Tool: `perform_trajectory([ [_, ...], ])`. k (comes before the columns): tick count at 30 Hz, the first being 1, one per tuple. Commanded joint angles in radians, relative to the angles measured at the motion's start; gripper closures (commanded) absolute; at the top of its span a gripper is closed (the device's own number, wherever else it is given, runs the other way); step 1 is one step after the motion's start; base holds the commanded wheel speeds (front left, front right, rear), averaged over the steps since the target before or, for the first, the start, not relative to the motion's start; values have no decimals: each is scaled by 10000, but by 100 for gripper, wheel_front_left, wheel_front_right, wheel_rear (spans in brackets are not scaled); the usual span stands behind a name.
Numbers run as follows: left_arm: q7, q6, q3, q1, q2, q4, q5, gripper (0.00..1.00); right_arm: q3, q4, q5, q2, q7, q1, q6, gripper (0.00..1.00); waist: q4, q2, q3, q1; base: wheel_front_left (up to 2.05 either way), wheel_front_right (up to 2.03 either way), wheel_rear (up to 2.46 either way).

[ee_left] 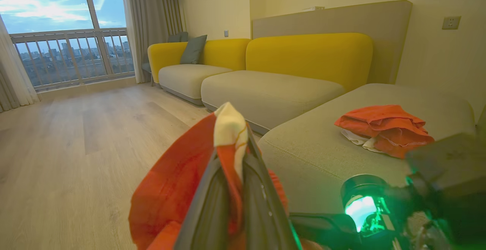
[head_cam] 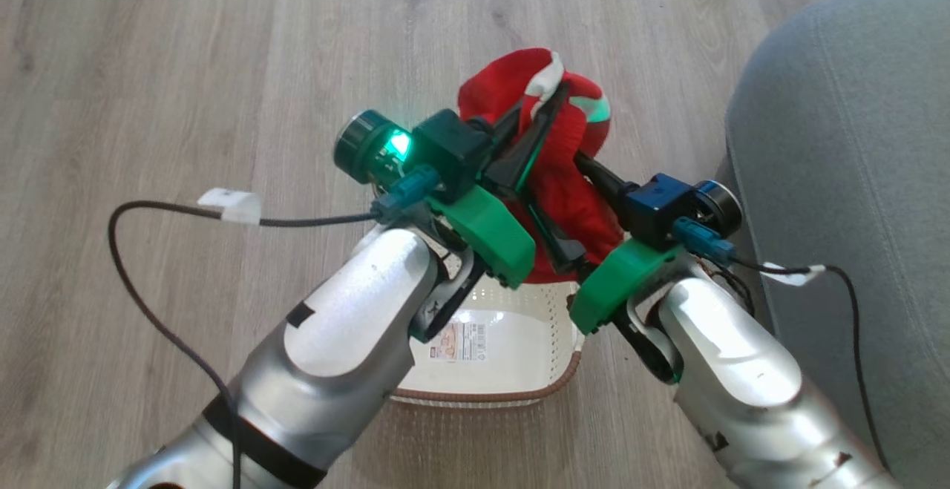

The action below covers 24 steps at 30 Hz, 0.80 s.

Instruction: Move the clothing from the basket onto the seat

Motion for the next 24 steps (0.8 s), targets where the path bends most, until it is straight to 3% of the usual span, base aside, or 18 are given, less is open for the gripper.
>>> perform_trajectory([
  [1,-57,43,229,-606,126,-407,-125,100,185,-71,-41,277,-92,-487,-4,0,67,0,-15,0,0,0,0],
  [9,-76,134,-384,-728,126,-530,-516,100,491,881,517,336,-92,-1106,-4,0,410,0,-40,0,0,0,0],
  [10,-78,147,-446,-731,126,-540,-558,100,563,978,661,337,-92,-1158,-4,27,446,0,-41,0,0,0,0],
  [11,-80,163,-501,-730,126,-537,-594,100,639,1070,764,337,-92,-1220,-4,69,473,0,-36,0,0,0,0],
  [12,-82,176,-549,-727,126,-523,-626,100,659,1123,887,338,-92,-1273,-4,100,496,0,-24,0,0,0,0],
  [20,-93,278,-544,-712,126,-313,-676,100,288,972,890,339,-92,-1269,-4,100,412,0,81,0,0,0,0],
  [21,-94,296,-477,-680,126,-317,-647,81,203,884,822,339,-92,-1231,-4,100,363,0,91,0,0,0,0],
  [22,-94,297,-407,-644,126,-319,-607,5,123,791,743,339,-92,-1193,-4,100,309,0,104,0,0,0,0],
  [24,-94,295,-324,-604,128,-307,-559,0,49,701,670,339,-92,-1155,-4,100,251,0,119,0,0,0,0],
])
